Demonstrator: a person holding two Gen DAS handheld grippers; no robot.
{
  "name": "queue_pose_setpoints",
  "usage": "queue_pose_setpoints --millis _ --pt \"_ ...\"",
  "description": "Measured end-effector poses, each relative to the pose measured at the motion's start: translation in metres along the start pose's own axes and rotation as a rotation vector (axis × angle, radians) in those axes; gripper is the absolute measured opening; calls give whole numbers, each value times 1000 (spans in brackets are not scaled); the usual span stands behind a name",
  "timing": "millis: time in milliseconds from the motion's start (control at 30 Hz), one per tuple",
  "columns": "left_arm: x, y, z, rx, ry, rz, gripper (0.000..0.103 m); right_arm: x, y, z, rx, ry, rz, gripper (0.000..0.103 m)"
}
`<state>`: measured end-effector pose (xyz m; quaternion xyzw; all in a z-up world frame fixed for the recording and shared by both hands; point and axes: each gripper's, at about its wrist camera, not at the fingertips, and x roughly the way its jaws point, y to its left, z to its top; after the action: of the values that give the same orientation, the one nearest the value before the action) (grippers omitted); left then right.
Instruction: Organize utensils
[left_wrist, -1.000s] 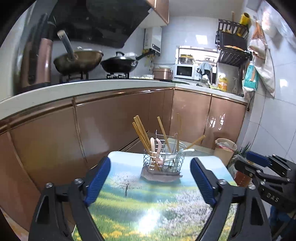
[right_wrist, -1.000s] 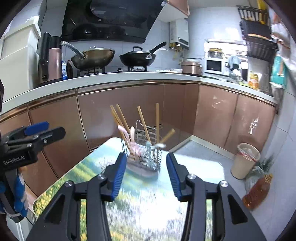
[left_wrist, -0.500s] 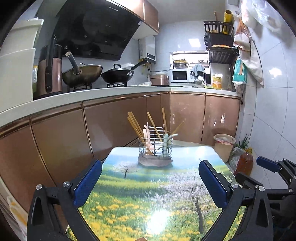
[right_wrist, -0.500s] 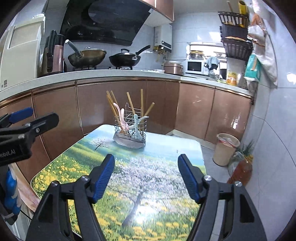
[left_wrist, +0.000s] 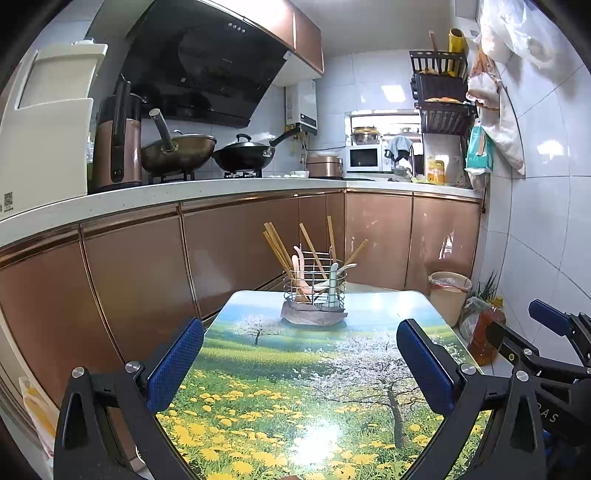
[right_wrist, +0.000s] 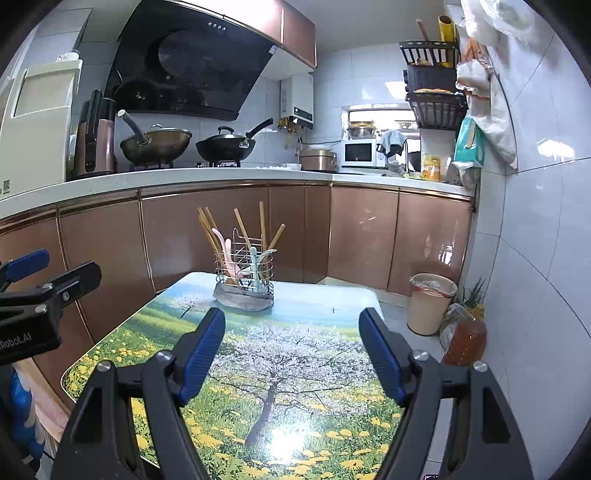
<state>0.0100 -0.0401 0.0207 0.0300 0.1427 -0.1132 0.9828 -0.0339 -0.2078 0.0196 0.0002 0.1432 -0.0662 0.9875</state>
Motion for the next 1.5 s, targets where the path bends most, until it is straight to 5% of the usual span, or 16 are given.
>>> queue_pose_setpoints --millis 667,1500 --pt "45 5 -16 -20 88 17 103 35 13 -12 -9 31 14 74" --pt "66 11 6 -36 72 55 103 67 12 8 -34 12 34 74"
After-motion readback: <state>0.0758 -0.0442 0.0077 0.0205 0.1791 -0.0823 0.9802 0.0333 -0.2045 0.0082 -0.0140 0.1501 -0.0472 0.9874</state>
